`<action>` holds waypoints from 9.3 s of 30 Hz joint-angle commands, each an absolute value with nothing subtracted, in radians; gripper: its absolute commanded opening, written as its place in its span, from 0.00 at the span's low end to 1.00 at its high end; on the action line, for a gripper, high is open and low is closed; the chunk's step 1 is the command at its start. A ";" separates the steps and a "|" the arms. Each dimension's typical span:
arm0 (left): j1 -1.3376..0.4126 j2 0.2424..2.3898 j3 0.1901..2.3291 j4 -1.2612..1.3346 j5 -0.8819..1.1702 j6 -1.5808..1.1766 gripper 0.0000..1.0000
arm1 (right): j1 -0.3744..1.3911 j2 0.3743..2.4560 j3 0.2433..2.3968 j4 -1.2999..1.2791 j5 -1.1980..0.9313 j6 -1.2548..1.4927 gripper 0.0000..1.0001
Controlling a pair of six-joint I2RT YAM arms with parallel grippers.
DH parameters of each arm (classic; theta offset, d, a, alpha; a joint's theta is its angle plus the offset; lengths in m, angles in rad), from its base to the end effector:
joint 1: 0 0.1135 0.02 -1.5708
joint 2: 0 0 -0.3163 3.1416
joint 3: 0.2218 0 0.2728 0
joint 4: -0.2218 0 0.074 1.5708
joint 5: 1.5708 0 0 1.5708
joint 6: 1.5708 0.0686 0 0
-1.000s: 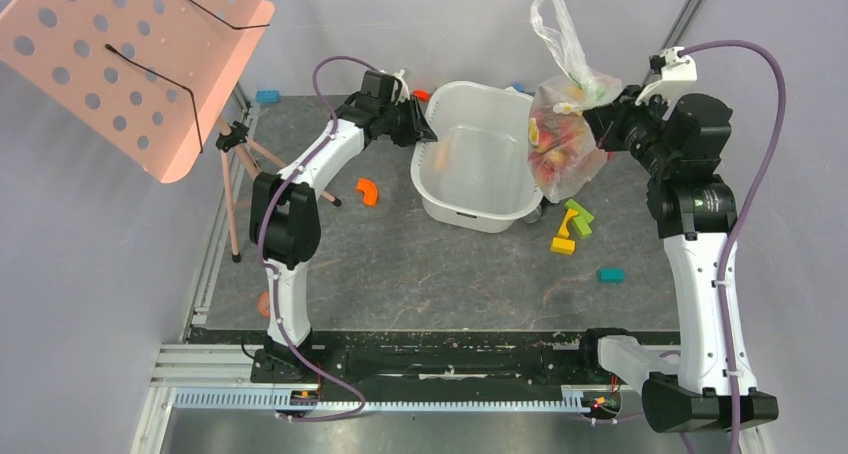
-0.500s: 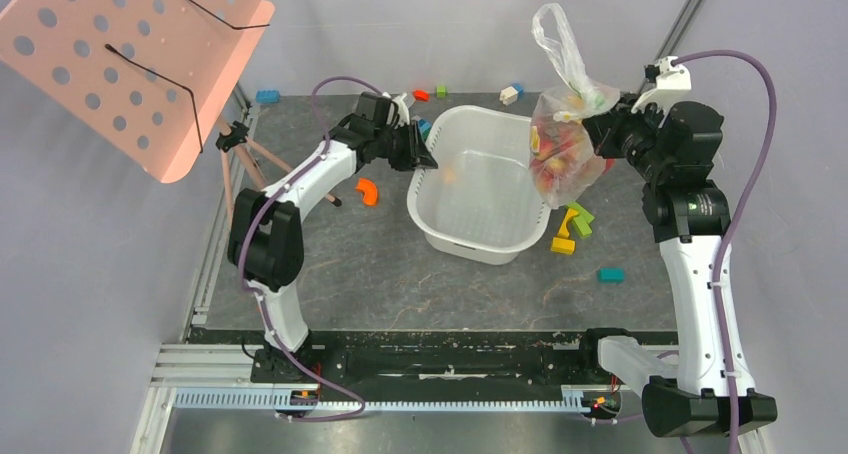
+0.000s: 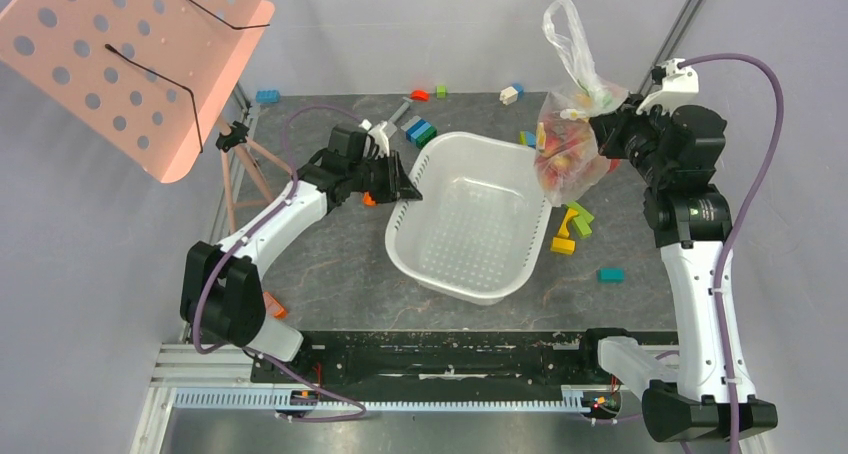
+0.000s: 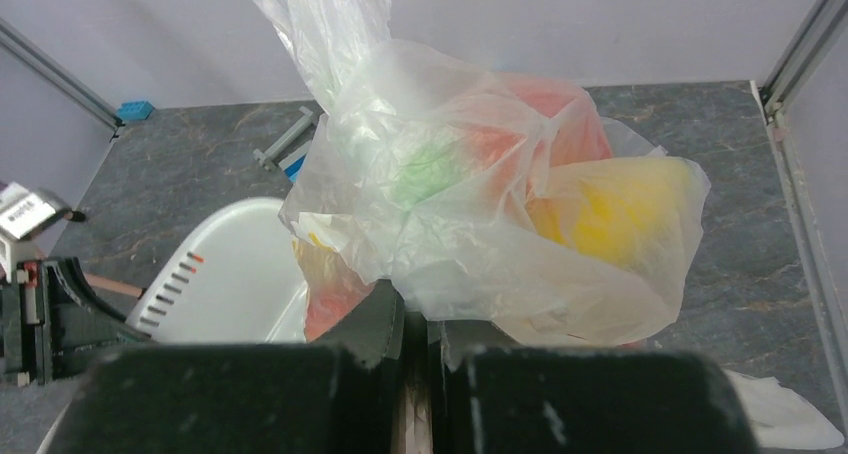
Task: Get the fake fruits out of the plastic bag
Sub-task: Pick up the plastic bag at the center of the board, then place the plastic bag at the center of the board, then untie the plastic bag at the center of the board.
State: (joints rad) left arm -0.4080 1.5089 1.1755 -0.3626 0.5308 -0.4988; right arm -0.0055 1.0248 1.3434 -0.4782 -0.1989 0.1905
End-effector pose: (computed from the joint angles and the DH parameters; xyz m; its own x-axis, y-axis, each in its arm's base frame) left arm 0.3293 -0.1802 0.3134 -0.8511 -0.0815 -0.5186 0.3321 0.6815 -0.6521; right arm 0.2292 0.0123 0.5017 -0.1920 0.1867 -0.9635 -0.1562 0.9634 0.2178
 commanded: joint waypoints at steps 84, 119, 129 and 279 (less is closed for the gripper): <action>-0.136 1.056 0.977 -0.292 0.512 -0.563 1.00 | 1.061 0.989 0.764 -0.163 0.150 0.149 0.01; -0.971 1.023 1.005 -0.541 -0.190 -0.598 0.94 | 1.054 0.860 0.747 -0.321 0.603 0.424 0.60; -1.058 1.185 1.161 -0.620 -0.390 -0.603 0.94 | 1.049 0.721 0.648 -0.239 0.409 0.343 0.58; -0.835 1.306 1.186 -0.699 -0.288 -0.422 0.02 | 1.400 0.651 0.382 -0.344 0.997 0.889 0.00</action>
